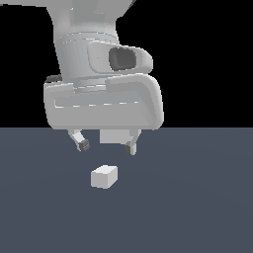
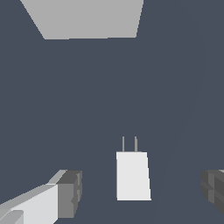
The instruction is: Plug the charger into the wall socket.
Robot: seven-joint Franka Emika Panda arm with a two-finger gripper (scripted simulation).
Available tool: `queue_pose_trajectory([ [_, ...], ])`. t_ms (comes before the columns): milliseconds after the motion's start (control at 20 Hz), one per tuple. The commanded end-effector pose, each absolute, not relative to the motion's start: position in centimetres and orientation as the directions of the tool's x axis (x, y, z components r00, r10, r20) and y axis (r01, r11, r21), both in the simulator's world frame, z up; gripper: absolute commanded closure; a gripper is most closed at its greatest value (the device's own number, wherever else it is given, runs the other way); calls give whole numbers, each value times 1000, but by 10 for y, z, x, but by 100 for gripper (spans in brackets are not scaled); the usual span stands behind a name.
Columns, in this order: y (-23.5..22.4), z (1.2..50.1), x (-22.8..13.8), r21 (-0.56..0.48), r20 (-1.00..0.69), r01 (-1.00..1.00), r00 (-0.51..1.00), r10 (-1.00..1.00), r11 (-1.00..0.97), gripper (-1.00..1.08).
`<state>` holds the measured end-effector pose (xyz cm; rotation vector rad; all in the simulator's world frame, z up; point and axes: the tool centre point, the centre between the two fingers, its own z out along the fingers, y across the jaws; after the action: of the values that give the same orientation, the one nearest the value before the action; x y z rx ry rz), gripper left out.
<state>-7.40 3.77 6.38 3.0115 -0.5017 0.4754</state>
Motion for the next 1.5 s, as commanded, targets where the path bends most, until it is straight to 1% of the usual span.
queue_pose_trajectory([
  [0,38,62,-74,0,313,-330,897,-313,-944,-92],
  [600,38,58,-74,0,311,-330,897,-313,-944,-92],
  [1100,38,20,-75,-1,310,-329,897,-313,-944,-92],
  [1400,38,12,-75,-1,310,-329,897,-313,-944,-92],
  [1450,38,12,-75,-1,310,-329,897,-313,-944,108],
])
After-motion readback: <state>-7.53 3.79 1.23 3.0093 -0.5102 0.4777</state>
